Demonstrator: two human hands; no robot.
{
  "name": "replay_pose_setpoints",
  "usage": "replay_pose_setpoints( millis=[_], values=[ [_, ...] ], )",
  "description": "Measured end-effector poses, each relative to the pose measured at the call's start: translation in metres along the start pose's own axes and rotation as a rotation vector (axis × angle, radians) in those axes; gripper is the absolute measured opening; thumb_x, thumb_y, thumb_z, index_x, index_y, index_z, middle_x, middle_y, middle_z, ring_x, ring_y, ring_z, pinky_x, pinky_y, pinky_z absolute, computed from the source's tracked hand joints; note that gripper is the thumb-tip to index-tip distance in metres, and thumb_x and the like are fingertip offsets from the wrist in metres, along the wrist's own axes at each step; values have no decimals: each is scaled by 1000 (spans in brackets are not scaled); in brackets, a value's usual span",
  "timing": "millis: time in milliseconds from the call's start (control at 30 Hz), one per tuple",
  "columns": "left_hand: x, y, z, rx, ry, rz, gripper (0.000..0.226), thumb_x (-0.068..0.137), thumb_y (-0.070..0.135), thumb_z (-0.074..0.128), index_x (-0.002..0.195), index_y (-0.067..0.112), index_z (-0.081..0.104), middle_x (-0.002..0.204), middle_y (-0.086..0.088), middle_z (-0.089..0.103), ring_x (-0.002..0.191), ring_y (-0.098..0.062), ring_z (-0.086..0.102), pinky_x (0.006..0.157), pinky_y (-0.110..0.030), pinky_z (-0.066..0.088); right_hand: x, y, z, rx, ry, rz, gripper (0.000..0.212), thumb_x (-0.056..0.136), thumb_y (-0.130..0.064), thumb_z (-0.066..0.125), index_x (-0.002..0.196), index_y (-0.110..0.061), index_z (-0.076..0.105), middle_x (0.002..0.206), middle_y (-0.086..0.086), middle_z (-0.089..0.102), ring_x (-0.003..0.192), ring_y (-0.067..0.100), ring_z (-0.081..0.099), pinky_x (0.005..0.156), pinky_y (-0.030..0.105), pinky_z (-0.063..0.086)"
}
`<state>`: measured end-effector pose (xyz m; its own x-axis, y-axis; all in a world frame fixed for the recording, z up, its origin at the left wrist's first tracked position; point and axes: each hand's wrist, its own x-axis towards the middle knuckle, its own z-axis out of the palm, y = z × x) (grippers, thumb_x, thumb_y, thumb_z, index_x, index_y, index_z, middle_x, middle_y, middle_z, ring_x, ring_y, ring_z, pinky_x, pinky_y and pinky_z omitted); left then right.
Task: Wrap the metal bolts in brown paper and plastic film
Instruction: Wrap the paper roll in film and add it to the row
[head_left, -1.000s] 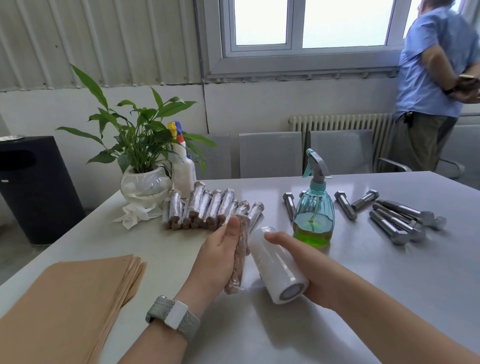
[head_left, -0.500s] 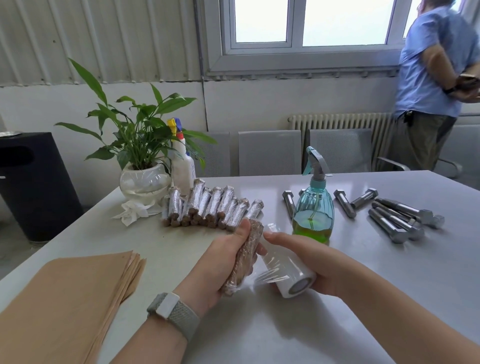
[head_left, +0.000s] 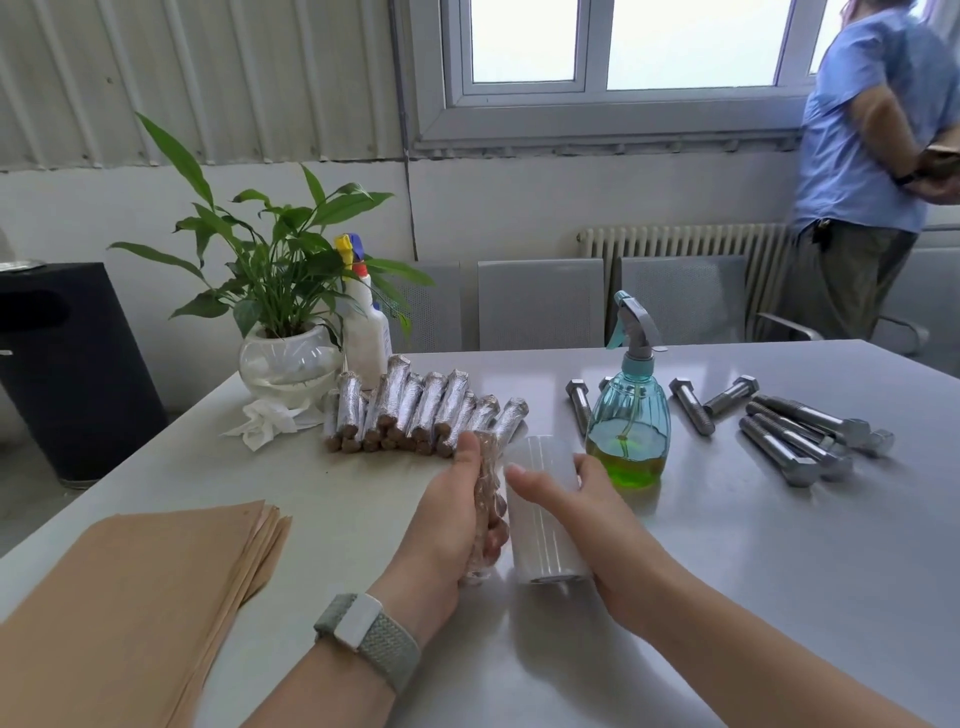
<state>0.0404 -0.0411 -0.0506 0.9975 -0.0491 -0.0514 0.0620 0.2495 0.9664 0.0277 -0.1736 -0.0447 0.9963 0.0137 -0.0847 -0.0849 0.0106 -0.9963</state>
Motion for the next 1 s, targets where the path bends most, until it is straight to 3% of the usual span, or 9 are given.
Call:
replay_pose_setpoints(
  millis=[100, 233, 300, 433, 500, 667, 767, 867, 1000],
  values=[
    [0, 1, 2, -126, -12, -13, 70, 93, 69, 30, 84, 21, 80, 88, -18, 73, 75, -25, 70, 61, -31, 53, -5, 3, 9, 7, 71, -129, 60, 68, -53, 83, 111, -33, 45, 104, -2, 68, 90, 13, 71, 87, 45, 57],
    [1, -1, 4, -235, -22, -31, 57, 101, 35, 36, 70, 11, 78, 68, -9, 71, 57, -17, 69, 49, -24, 52, -6, 9, 15, -47, 118, -291, 56, 64, -71, 67, 105, -44, 40, 94, -13, 68, 82, 1, 69, 76, 33, 57],
    [1, -1, 5, -207, -19, -65, 45, 100, 33, 41, 88, 9, 77, 82, -11, 74, 69, -20, 72, 58, -30, 56, -4, 11, 16, -29, 131, -305, 54, 66, -80, 56, 103, -44, 43, 91, -19, 66, 82, 0, 67, 70, 27, 56],
    [0, -2, 1, -238, -51, -12, 28, 99, 27, 49, 105, 9, 69, 92, -8, 74, 77, -16, 72, 59, -28, 57, -2, 6, 15, -18, 146, -286, 58, 79, -75, 41, 104, -26, 58, 98, -2, 67, 94, 19, 66, 87, 50, 54],
    [-3, 0, 1, -239, -96, 30, 24, 89, 29, 61, 103, 9, 62, 84, -7, 70, 72, -15, 69, 57, -29, 55, -3, 2, 15, 56, 102, -264, 58, 82, -67, 43, 101, -18, 68, 98, 9, 71, 95, 29, 68, 90, 57, 52],
    [-8, -2, 3, -242, 10, 153, 50, 71, 24, 81, 108, 7, 52, 82, -8, 69, 71, -18, 68, 58, -29, 54, -8, 6, 12, 280, -85, -44, 48, 81, -59, 65, 100, -16, 75, 102, 12, 75, 97, 31, 71, 95, 55, 52],
    [-9, -5, 4, -275, 16, 156, 56, 75, 37, 75, 119, 9, 55, 96, -11, 73, 86, -24, 71, 68, -35, 57, -8, 3, 10, 264, -112, 2, 65, 74, -59, 69, 116, -9, 66, 108, 15, 72, 100, 32, 70, 92, 52, 54],
    [-12, -5, 6, -293, -106, 74, 62, 88, 66, 53, 123, 16, 65, 117, -15, 70, 109, -31, 67, 85, -43, 56, -7, 1, 10, 160, -50, -23, 71, 67, -70, 68, 117, -20, 60, 108, 3, 72, 98, 19, 71, 88, 43, 57],
    [-11, -6, 9, -330, -107, 6, 56, 94, 58, 41, 117, 16, 71, 116, -15, 70, 108, -29, 68, 82, -39, 58, -9, 3, 12, 49, 68, -36, 76, 58, -79, 61, 111, -25, 56, 106, -1, 70, 96, 15, 69, 90, 43, 55]
  ],
)
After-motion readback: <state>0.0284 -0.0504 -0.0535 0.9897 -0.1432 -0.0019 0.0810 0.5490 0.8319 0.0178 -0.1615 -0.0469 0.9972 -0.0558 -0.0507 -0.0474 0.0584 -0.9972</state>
